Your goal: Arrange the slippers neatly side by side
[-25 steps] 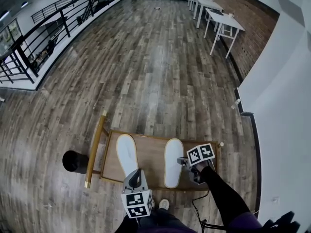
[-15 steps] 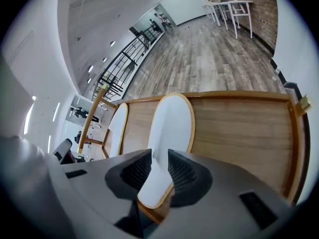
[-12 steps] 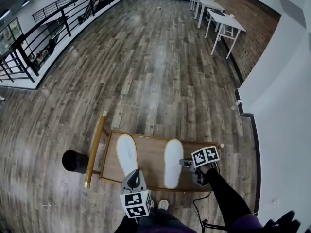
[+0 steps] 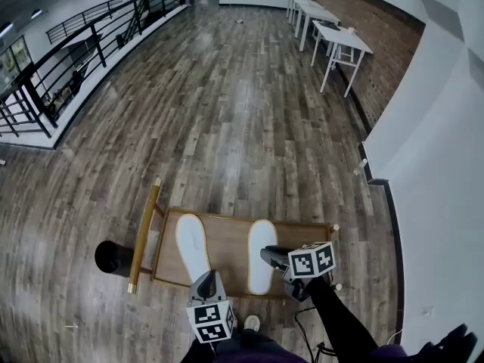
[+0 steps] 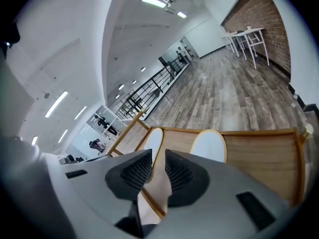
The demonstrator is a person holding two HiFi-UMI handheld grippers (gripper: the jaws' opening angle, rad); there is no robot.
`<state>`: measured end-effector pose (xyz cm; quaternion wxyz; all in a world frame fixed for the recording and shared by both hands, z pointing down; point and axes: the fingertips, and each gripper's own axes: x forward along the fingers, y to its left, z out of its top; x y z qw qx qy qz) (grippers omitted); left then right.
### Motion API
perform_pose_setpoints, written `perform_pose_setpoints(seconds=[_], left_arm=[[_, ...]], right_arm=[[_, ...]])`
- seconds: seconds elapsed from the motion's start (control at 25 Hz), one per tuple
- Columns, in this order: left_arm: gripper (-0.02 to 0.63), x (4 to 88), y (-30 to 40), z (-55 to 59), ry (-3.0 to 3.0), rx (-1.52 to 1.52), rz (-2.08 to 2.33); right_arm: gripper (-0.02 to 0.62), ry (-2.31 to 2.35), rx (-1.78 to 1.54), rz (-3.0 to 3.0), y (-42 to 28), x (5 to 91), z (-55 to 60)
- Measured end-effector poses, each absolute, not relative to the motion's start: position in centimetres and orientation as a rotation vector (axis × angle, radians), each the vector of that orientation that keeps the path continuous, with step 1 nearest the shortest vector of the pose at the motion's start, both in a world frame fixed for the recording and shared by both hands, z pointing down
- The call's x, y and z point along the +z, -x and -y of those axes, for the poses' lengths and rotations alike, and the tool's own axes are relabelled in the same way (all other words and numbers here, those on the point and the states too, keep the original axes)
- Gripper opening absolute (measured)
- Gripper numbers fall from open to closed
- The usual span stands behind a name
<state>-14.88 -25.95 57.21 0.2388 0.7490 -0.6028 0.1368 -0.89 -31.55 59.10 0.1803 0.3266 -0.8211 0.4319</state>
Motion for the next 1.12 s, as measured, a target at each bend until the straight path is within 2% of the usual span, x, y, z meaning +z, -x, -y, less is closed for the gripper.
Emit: perform_pose_setpoints(seconds=[0.28,0.52,0.88,1.12], left_arm=[[-0.001,56.7,16.1,23.6,-2.032,0.356,1.714],[0.000,57.6,19.8,22.7,-1.960,0.355,1.764],[0.000,58.7,22.3,25.1,-2.033,0.406,1.652],[-0.001,59.2,24.1,27.2,-2.067,0.412,1.595]], right_arm=[[0.078,-0.877,1.151,2.380,7.6,58.2,30.3],[0.078,-0.857,1.072,2.314,12.9,58.7,29.9],[0.078,-0.841,1.048,2.167,20.2,62.7,32.3],[0.078,-0.874,1.045,2.036,22.6,65.9,35.4]])
